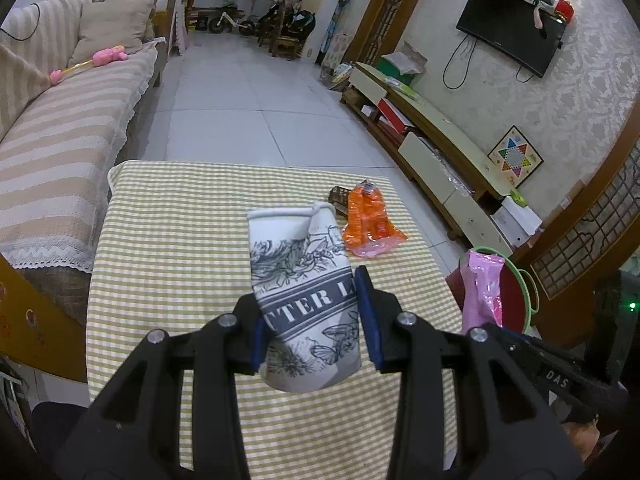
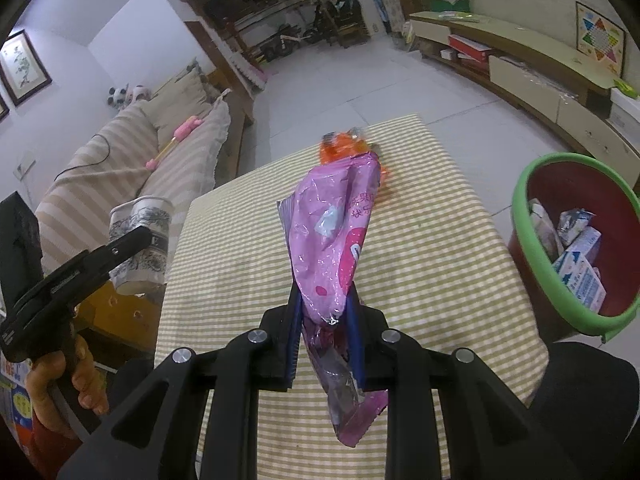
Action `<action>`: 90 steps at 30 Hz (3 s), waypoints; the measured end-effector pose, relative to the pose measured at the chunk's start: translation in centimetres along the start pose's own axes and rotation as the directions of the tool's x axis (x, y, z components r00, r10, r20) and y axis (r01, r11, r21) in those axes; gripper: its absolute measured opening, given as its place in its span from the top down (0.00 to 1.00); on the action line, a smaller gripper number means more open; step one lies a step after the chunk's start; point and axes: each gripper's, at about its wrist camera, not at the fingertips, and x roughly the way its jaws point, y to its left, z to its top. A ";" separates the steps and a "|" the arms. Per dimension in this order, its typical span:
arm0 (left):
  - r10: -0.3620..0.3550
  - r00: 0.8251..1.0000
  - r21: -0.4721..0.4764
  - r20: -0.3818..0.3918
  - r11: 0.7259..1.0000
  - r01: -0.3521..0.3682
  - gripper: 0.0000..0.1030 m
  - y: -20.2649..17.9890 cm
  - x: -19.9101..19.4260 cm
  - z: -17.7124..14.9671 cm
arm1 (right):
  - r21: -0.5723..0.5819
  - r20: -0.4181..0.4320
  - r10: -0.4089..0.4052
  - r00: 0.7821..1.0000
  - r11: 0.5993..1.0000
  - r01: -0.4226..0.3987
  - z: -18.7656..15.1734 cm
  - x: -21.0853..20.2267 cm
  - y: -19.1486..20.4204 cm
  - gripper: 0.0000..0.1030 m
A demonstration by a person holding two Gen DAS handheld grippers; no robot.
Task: Collect trash
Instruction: 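Carry the pink wrapper in the right tool and paper cup in the left tool over the bin, then open the right tool over the bin while the left tool drops the paper cup, then grasp and lift the orange snack bag with the left tool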
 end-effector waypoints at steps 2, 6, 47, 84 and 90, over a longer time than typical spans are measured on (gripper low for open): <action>-0.005 1.000 0.009 -0.003 1.000 0.005 0.65 -0.5 0.1 0.1 | 0.019 0.010 -0.012 1.000 1.000 0.012 0.0 -0.3 -0.7 0.80; -0.011 1.000 0.038 0.001 0.999 0.011 0.65 -1.8 0.1 0.1 | 0.045 0.026 -0.035 0.999 0.998 0.034 0.3 -0.8 -1.7 0.80; -0.224 0.959 0.270 -0.173 0.926 0.265 0.65 -17.7 8.5 -0.1 | 0.282 0.137 -0.256 0.957 0.936 0.210 1.3 -7.2 -15.9 0.79; -0.020 0.987 0.066 -0.158 0.997 0.030 0.19 -11.3 20.1 3.2 | 0.366 0.138 -0.297 0.945 0.902 0.230 2.4 -5.2 -22.0 0.20; 0.099 0.979 0.016 -0.177 0.995 -0.097 0.19 -7.7 23.9 4.8 | 0.317 0.101 -0.282 0.954 0.918 0.238 2.8 -3.6 -20.5 0.20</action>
